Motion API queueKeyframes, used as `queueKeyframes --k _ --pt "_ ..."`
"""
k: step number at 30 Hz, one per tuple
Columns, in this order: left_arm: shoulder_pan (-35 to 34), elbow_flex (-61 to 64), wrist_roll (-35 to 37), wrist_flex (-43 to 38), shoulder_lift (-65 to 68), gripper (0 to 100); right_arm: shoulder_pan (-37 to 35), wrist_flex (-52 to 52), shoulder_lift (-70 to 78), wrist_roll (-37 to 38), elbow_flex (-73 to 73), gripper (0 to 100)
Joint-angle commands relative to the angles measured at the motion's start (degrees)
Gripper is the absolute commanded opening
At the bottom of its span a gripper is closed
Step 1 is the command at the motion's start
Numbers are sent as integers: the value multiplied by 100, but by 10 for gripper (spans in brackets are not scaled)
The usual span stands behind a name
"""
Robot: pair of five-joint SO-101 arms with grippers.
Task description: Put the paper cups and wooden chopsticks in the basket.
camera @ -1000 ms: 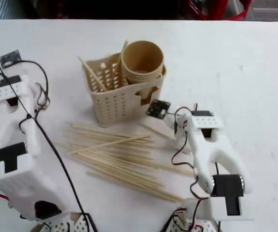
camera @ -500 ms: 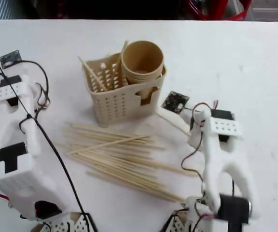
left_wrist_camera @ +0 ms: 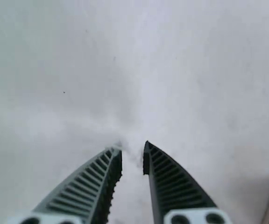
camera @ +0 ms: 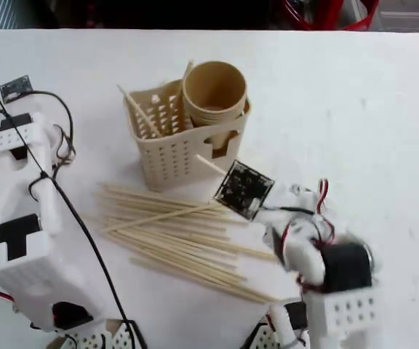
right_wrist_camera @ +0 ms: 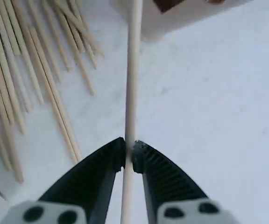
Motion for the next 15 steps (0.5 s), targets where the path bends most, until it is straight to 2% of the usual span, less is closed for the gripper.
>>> queueKeyframes --k 1,5,9,12,15 --pt "4 -35 70 -97 -40 94 -1182 -119 -330 -1495 -1169 16" --pt "4 -35 70 -97 -40 94 -1912 -1560 154 -3042 -1925 16" --pt "4 -35 70 -97 -40 94 -2396 -4180 787 -4325 -1934 17" --pt "4 -35 70 -97 -40 94 -2651 -5789 1367 -4527 -1855 17" --pt "4 -35 70 -97 -40 94 -2774 -6448 2079 -4554 -1864 17"
